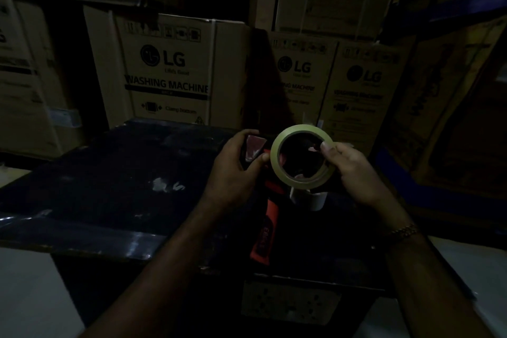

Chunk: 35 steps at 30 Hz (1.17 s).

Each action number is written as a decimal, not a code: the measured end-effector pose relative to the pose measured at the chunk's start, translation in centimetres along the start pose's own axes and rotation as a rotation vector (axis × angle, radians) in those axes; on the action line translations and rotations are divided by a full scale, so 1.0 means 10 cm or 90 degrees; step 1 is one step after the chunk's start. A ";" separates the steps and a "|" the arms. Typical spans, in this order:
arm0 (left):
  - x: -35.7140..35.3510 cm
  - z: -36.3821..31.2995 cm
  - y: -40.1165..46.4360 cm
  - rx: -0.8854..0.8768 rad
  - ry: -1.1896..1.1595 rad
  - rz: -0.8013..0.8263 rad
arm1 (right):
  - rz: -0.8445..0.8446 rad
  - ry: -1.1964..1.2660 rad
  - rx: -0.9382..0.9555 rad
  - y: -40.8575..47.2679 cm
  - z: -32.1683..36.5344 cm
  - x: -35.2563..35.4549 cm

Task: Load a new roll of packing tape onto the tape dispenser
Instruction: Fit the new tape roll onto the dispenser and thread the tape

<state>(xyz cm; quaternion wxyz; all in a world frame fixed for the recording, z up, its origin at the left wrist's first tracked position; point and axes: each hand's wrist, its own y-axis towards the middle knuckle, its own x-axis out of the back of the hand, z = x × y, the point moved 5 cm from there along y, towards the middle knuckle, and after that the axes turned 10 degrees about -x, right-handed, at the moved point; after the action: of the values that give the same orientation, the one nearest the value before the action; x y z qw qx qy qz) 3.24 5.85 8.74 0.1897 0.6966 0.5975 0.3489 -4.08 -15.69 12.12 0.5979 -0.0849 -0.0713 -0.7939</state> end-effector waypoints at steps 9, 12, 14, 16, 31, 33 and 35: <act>-0.01 0.00 -0.04 -0.008 -0.046 -0.025 | 0.032 0.048 -0.037 -0.05 -0.04 -0.09; -0.01 -0.01 -0.03 -0.019 -0.051 -0.022 | 0.038 0.127 -0.026 -0.04 -0.06 -0.12; 0.02 -0.05 -0.04 -0.025 -0.058 -0.027 | 0.020 0.168 -0.010 -0.02 -0.09 -0.10; 0.04 -0.07 -0.06 0.012 -0.125 -0.031 | 0.004 0.187 0.008 -0.01 -0.14 -0.06; -0.44 0.13 -0.47 0.452 -0.460 -0.118 | -0.023 0.273 -0.011 -0.10 -0.42 -0.12; -0.41 0.07 -0.43 0.443 -0.495 -0.141 | -0.006 0.298 -0.014 -0.10 -0.39 -0.09; -0.39 -0.05 -0.38 0.409 -0.526 -0.138 | 0.001 0.316 -0.011 -0.10 -0.36 -0.08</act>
<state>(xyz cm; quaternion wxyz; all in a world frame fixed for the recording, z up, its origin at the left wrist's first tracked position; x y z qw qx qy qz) 0.08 2.78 5.46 0.2215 0.7333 0.6181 -0.1766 -5.04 -15.42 8.38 0.5970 0.1073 0.0845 -0.7905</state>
